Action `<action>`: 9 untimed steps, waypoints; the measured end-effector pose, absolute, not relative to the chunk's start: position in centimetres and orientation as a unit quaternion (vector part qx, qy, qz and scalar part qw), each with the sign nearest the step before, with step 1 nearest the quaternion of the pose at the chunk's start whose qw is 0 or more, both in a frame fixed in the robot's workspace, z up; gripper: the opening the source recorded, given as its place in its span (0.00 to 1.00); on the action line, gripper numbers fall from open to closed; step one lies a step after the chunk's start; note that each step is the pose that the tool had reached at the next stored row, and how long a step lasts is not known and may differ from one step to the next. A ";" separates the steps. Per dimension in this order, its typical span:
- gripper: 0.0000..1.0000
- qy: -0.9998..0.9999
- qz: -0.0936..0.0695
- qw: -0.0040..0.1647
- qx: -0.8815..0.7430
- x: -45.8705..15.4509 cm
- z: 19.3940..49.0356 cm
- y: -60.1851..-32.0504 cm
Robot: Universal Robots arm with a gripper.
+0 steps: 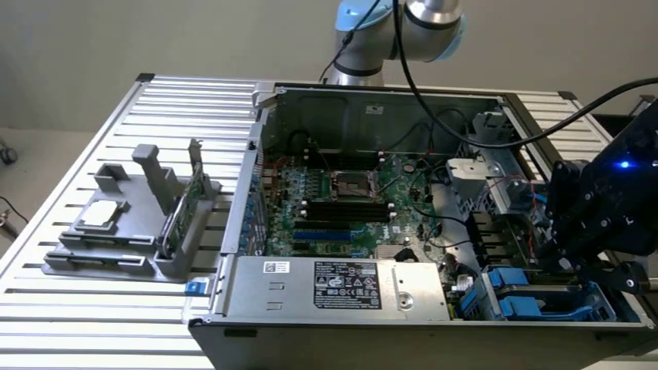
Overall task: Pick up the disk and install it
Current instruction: 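Insert the second disk wire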
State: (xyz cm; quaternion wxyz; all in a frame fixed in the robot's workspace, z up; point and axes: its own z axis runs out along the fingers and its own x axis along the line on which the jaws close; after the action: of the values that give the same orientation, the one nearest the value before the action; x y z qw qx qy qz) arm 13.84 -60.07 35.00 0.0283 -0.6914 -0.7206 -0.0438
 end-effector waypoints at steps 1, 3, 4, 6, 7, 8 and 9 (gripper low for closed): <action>0.16 -0.720 -0.045 0.029 -0.691 13.9 34.9 -60.1; 0.16 -0.720 -0.047 0.031 -0.692 13.9 34.7 -60.2; 0.16 -0.720 -0.048 0.032 -0.692 13.9 34.6 -60.2; 0.16 -0.719 -0.051 0.035 -0.692 13.9 34.4 -60.2; 0.16 -0.719 -0.052 0.036 -0.692 13.9 34.4 -60.2; 0.16 -0.719 -0.053 0.037 -0.692 13.9 34.3 -60.2; 0.16 -0.719 -0.053 0.037 -0.692 14.0 34.3 -60.3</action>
State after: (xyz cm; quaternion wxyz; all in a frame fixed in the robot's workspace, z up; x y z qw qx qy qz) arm 13.99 -60.25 34.31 0.0372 -0.6921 -0.7189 -0.0532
